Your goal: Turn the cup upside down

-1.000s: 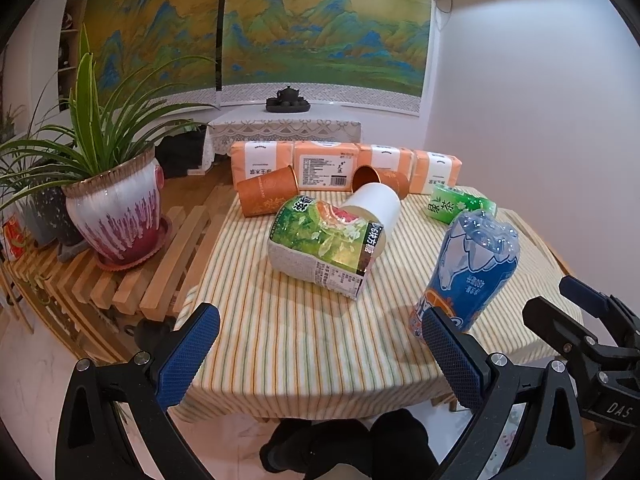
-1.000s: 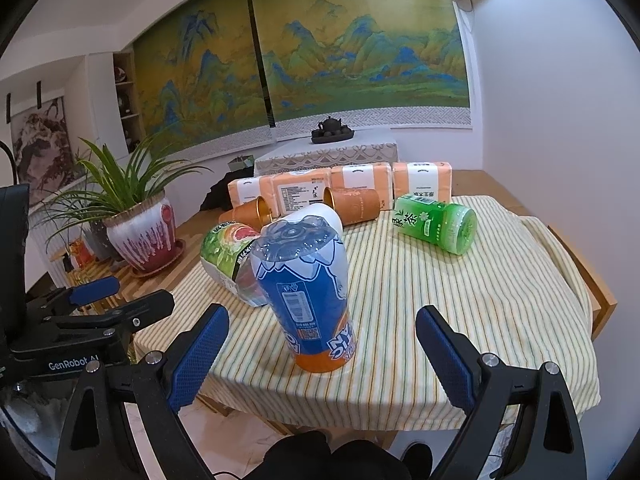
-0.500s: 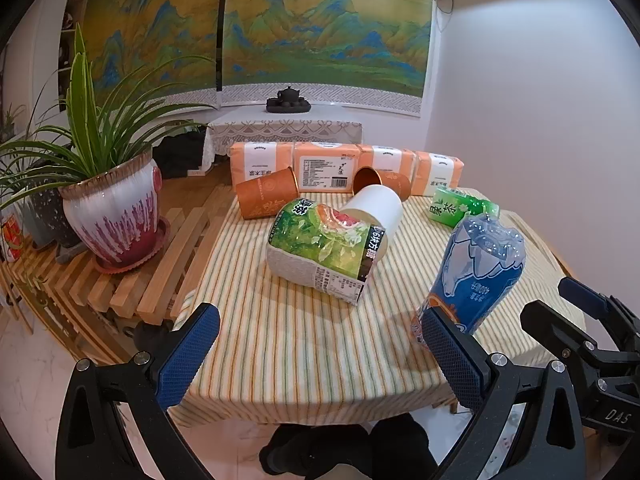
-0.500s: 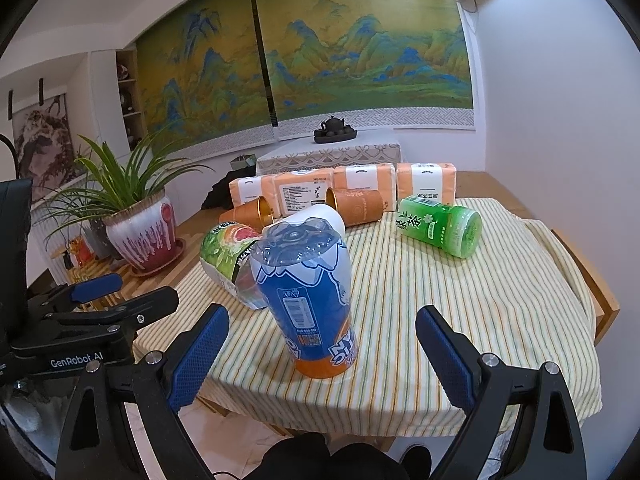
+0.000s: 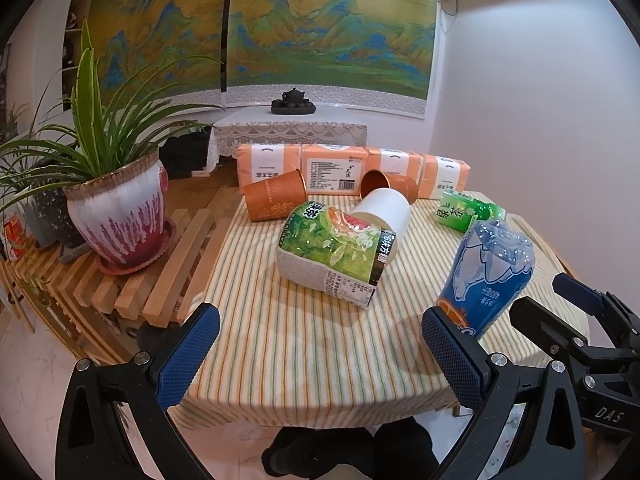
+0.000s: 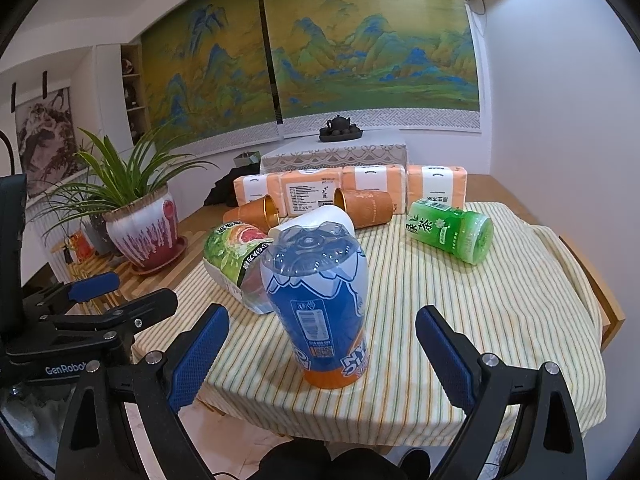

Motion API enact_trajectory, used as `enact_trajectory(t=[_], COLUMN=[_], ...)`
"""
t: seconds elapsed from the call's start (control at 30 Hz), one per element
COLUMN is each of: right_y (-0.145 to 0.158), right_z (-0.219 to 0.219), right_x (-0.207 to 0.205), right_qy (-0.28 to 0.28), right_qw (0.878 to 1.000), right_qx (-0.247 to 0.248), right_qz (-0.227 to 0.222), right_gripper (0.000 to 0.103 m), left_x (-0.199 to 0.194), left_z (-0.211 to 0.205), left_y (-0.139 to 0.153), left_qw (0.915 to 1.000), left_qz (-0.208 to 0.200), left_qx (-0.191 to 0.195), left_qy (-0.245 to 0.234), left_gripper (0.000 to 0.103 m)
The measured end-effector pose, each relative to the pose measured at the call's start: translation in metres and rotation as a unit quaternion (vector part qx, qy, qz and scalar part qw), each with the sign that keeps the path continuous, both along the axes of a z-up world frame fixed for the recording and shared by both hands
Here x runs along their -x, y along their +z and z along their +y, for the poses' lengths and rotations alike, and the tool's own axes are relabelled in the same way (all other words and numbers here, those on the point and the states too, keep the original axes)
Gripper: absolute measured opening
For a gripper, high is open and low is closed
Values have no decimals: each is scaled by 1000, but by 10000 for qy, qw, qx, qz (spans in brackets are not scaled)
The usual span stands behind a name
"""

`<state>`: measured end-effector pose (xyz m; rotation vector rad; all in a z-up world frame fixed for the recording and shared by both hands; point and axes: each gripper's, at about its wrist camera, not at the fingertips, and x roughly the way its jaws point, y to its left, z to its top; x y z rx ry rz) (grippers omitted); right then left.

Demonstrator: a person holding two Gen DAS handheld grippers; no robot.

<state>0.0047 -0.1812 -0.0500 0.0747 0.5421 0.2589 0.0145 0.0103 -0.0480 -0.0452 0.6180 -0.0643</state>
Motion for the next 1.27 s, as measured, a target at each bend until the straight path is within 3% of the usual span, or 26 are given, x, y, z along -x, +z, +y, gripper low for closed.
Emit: enact_trajectory(t=[0.73,0.9,1.0,1.27], right_y=[-10,-13,-15,-17], right_z=[0,-9,-23,-32], right_x=[-30,-41,-46,-47], right_qy=[50,31,-67,-147], right_qw=[9994,9979,9956,9955], right_qx=[-227,-471,-738,-735], right_qz=[256,444,571,583], right_gripper=[92,78,77,74], left_x=[-12,-16,-19,-21], left_z=[2,1,-4,-14], left_y=[-6,-8,-7,-5], left_qw=[9999,9999,9999,9995], left_qz=[61,84,34,-207], left_qx=[-17,-53,-76,-197], left_qy=[106,109,81,119], left_gripper=[102,102,102,102])
